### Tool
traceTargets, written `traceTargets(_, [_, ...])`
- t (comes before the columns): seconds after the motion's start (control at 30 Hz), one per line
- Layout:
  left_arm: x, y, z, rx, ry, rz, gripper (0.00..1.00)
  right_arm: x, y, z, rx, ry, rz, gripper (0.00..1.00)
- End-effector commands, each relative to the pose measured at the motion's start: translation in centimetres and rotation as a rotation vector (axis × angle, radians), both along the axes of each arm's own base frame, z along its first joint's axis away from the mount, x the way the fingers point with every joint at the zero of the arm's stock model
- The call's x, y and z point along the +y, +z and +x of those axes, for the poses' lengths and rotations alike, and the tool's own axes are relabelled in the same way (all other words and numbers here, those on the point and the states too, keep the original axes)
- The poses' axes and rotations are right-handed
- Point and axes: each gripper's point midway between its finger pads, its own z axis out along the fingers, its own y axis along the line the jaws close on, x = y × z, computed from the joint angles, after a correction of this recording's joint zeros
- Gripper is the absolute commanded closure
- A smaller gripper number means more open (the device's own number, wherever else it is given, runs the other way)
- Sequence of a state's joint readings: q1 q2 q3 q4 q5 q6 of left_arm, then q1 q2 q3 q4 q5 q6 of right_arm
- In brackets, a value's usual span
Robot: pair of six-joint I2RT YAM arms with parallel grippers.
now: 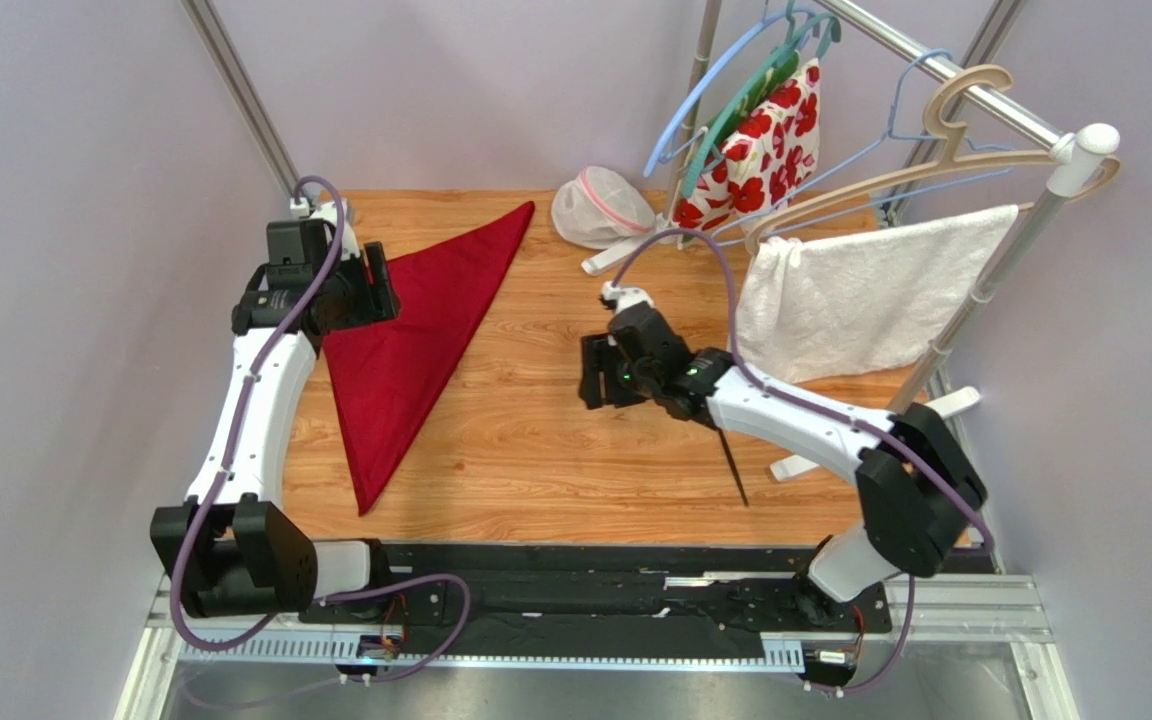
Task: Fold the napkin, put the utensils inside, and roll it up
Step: Fold the napkin
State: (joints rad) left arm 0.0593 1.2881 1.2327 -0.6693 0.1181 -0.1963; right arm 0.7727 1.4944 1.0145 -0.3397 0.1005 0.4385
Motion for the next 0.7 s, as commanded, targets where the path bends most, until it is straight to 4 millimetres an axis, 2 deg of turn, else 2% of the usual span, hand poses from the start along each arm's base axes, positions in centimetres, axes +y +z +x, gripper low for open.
traceTargets(0.0, [0.4, 2.0, -0.2, -0.07, 0.021, 0.013, 0.3, 9.9, 3.1, -0.5, 0.041, 0.086, 0.314, 0.39])
traceTargets(0.03, [0.3, 2.2, -0.3, -0.077, 0.021, 0.009, 0.3, 12.4, 4.4, -1.1, 0.036, 0.134, 0.381, 0.4])
traceTargets(0.07, [0.1, 2.2, -0.4, -0.079, 0.015, 0.001, 0.3, 13.6, 4.0, -1.4, 0.052, 0.142, 0.403, 0.4])
traceTargets(0.1, [-0.3, 2.3, -0.4, -0.084, 0.0, -0.016, 0.3, 14.7, 2.3, -1.8, 0.113, 0.122, 0.409, 0.41])
traceTargets(0.13, [-0.6, 2.4, -0.5, -0.087, -0.007, -0.03, 0.3, 17.0, 3.3, -1.9, 0.101, 0.154, 0.477, 0.42])
traceTargets(0.17, [-0.8, 2.4, -0.5, -0.093, -0.015, -0.041, 0.3, 17.9, 3.0, -2.0, 0.126, 0.149, 0.503, 0.43])
traceTargets(0.2, [-1.0, 2.5, -0.6, -0.095, -0.024, -0.05, 0.3, 18.8, 1.0, -2.1, 0.18, 0.125, 0.51, 0.44])
traceTargets(0.23, [-1.2, 2.6, -0.6, -0.098, -0.028, -0.054, 0.3, 20.2, 1.7, -2.0, 0.178, 0.137, 0.559, 0.45])
traceTargets(0.27, [-1.1, 2.7, -0.6, -0.102, -0.027, -0.054, 0.3, 20.8, 1.2, -1.9, 0.192, 0.134, 0.572, 0.47])
traceTargets(0.3, [-1.0, 2.8, -0.7, -0.104, -0.022, -0.048, 0.3, 21.4, -0.6, -1.6, 0.224, 0.108, 0.565, 0.48])
traceTargets(0.37, [-0.8, 3.1, -0.9, -0.115, -0.016, -0.038, 0.3, 22.6, -0.9, -1.2, 0.234, 0.104, 0.579, 0.49])
traceTargets(0.4, [-0.7, 3.3, -0.9, -0.121, -0.013, -0.036, 0.3, 22.9, -2.5, -1.1, 0.259, 0.095, 0.568, 0.5])
traceTargets(0.5, [-0.8, 3.6, -1.0, -0.131, -0.013, -0.035, 0.3, 24.1, -3.1, -0.7, 0.292, 0.079, 0.606, 0.52])
traceTargets(0.53, [-0.8, 3.8, -1.1, -0.137, -0.015, -0.037, 0.3, 24.3, -4.2, -0.5, 0.318, 0.059, 0.609, 0.52])
traceTargets(0.6, [-1.0, 3.8, -1.1, -0.139, -0.021, -0.043, 0.3, 25.3, -4.3, -0.3, 0.335, 0.059, 0.628, 0.54])
traceTargets(0.67, [-1.1, 4.0, -1.1, -0.144, -0.024, -0.045, 0.3, 25.8, -5.7, -0.3, 0.378, 0.038, 0.635, 0.55])
